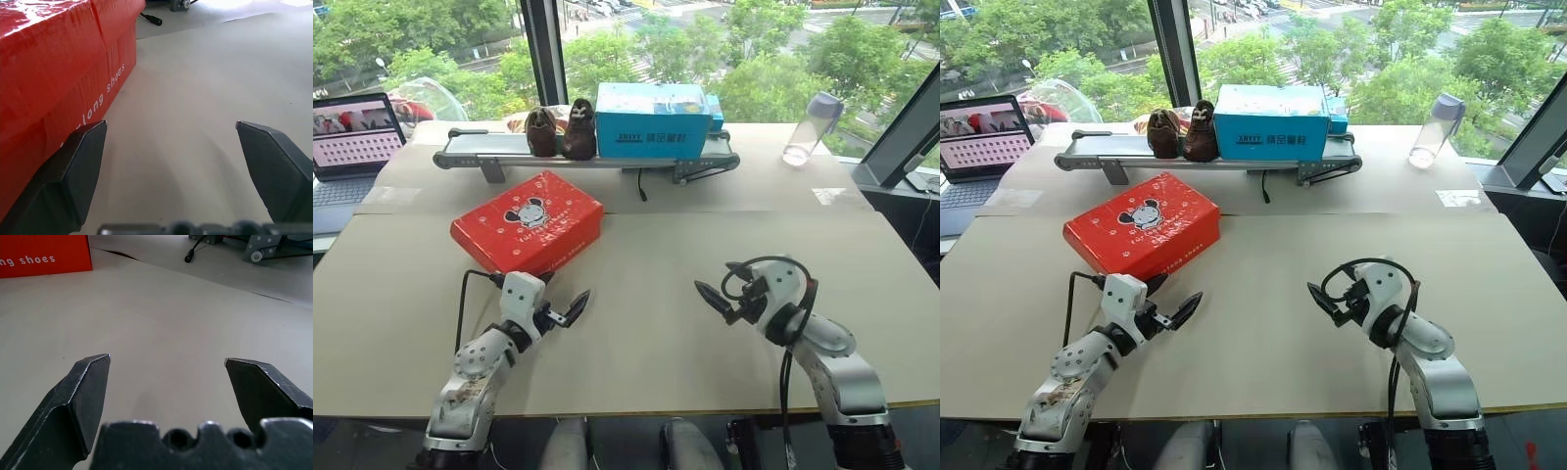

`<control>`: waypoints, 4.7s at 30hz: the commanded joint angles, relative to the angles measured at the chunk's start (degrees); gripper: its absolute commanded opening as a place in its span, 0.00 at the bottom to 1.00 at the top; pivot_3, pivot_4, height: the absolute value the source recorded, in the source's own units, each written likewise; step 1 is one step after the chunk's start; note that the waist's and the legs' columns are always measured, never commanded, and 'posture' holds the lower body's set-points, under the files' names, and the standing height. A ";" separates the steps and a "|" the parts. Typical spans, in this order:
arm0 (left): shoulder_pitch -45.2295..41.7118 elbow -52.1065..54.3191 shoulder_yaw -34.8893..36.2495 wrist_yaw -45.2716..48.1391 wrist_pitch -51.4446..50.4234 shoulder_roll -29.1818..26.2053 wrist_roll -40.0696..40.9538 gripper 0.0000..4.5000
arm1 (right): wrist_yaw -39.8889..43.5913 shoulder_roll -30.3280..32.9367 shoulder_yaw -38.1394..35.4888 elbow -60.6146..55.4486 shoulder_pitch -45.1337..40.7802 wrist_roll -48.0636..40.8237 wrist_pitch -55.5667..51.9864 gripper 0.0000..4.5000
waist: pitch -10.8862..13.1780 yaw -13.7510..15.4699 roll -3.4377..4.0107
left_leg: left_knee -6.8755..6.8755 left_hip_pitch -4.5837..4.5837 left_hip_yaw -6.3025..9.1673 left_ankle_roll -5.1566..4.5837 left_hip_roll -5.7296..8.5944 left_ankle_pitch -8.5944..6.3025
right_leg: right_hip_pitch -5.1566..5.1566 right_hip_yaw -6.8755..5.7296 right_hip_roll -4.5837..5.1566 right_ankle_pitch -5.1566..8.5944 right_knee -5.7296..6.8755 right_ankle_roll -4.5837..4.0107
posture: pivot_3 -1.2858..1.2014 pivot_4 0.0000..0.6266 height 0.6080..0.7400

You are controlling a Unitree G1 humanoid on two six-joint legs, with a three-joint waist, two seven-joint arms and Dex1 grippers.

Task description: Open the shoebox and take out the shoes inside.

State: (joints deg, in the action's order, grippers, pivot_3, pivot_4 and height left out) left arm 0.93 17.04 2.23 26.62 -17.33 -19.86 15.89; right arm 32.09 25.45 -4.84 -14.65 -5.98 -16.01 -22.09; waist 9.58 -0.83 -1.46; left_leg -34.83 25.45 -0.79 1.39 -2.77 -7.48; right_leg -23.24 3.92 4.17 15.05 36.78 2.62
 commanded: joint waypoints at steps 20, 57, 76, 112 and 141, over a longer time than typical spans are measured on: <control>22.80 9.51 25.30 15.87 4.13 -10.18 17.35 0.83 | 16.57 1.40 8.83 10.82 -16.95 -3.98 -2.77 0.82 | 0.13 -1.28 -0.26 | 0.07 -0.01 -0.09 0.05 -0.06 -0.03 | -0.10 -0.07 0.20 0.00 -0.06 -0.07 | 0.52 0.24 1.00; -4.78 -15.83 19.46 -9.12 6.84 -10.39 -4.69 0.00 | -6.73 -28.59 9.29 91.25 -67.69 19.92 33.03 0.01 | 0.12 -3.30 -0.61 | 0.27 0.52 -0.26 -0.29 -0.12 0.24 | -0.94 -0.03 0.05 -0.70 0.35 0.01 | 0.52 0.24 1.00; -2.91 -13.45 21.20 -6.33 3.45 -12.52 -4.06 0.00 | 15.86 -31.15 11.51 89.13 -64.76 23.48 33.27 0.01 | 0.12 -3.15 -0.60 | 0.14 0.54 -0.24 0.11 -0.14 0.00 | -0.95 -0.10 0.03 -0.79 0.43 0.02 | 0.52 0.24 1.00; -47.25 -83.56 3.38 10.88 45.44 -24.13 -20.71 0.00 | 15.34 -18.56 10.06 68.22 -59.48 21.81 21.17 0.01 | 0.14 -0.97 -0.59 | 0.02 0.87 -0.27 -0.17 -0.07 0.32 | -1.08 -0.26 0.08 -0.89 0.38 0.19 | 0.52 0.24 1.00; -39.89 -56.22 2.70 9.31 20.61 -15.94 -11.52 0.00 | -0.28 -19.13 8.29 87.55 -63.71 22.82 27.97 0.01 | 0.22 -2.75 -0.51 | 0.18 0.79 -0.25 -0.39 -0.04 0.52 | -1.19 -0.06 0.04 -1.14 0.39 0.19 | 0.52 0.24 1.00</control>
State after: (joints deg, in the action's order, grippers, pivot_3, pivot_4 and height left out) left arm -38.13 -41.09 4.95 36.71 2.39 -36.24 4.50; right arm 33.60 6.64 5.28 72.73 -67.38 8.05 3.08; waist 9.80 -3.58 -1.98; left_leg -34.68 26.28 -1.05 1.02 -2.80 -6.97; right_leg -24.43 3.84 4.22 13.90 37.15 2.83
